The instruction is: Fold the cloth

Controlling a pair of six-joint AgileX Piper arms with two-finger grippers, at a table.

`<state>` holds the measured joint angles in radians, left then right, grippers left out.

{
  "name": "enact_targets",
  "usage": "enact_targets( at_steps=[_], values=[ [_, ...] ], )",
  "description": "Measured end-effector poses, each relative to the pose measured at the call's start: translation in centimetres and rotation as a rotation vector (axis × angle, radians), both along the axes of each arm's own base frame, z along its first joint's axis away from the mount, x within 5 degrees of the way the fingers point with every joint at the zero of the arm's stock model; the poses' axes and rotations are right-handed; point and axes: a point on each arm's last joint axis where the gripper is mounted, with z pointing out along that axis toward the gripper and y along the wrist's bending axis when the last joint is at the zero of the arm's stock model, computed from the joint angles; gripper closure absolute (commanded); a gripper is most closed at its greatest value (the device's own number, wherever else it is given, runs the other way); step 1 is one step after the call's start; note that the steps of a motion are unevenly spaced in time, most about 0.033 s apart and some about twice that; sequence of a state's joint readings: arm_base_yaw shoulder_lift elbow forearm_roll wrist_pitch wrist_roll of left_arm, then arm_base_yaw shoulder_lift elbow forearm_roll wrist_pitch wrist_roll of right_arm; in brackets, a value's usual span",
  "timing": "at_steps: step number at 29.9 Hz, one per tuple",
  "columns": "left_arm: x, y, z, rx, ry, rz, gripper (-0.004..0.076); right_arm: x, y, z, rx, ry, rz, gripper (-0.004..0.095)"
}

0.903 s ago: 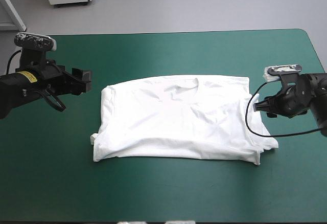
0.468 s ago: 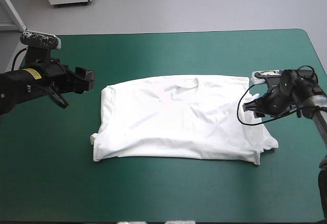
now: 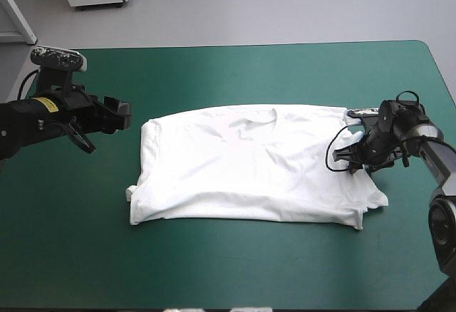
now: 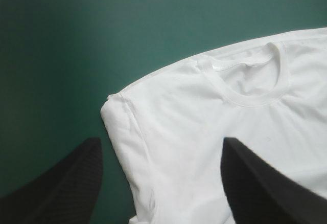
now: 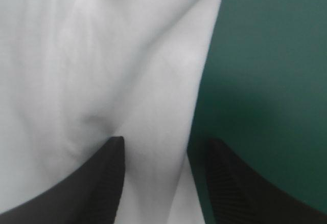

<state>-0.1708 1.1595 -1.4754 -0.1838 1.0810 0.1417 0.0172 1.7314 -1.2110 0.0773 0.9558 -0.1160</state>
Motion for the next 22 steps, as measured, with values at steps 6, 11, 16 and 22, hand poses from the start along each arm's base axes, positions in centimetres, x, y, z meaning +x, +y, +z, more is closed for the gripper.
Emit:
enact_targets(
  at_steps=[6,11,16,22],
  values=[
    [-0.1,0.0,-0.1,0.004,0.014,-0.003,0.0251,0.2,0.1,-0.5,0.011,0.012,-0.005,0.0908],
    [-0.1,0.0,-0.1,0.006,0.022,-0.005,0.0251,0.3,0.2,-0.5,0.016,0.011,-0.004,0.0925],
    [-0.2,0.0,-0.1,0.008,0.025,-0.007,0.0251,0.4,0.2,-0.2,0.020,0.026,-0.003,0.0925],
    [-0.2,0.0,-0.2,0.012,0.035,-0.010,0.0252,1.3,0.7,2.5,0.070,0.012,-0.008,0.0925]
  ],
)
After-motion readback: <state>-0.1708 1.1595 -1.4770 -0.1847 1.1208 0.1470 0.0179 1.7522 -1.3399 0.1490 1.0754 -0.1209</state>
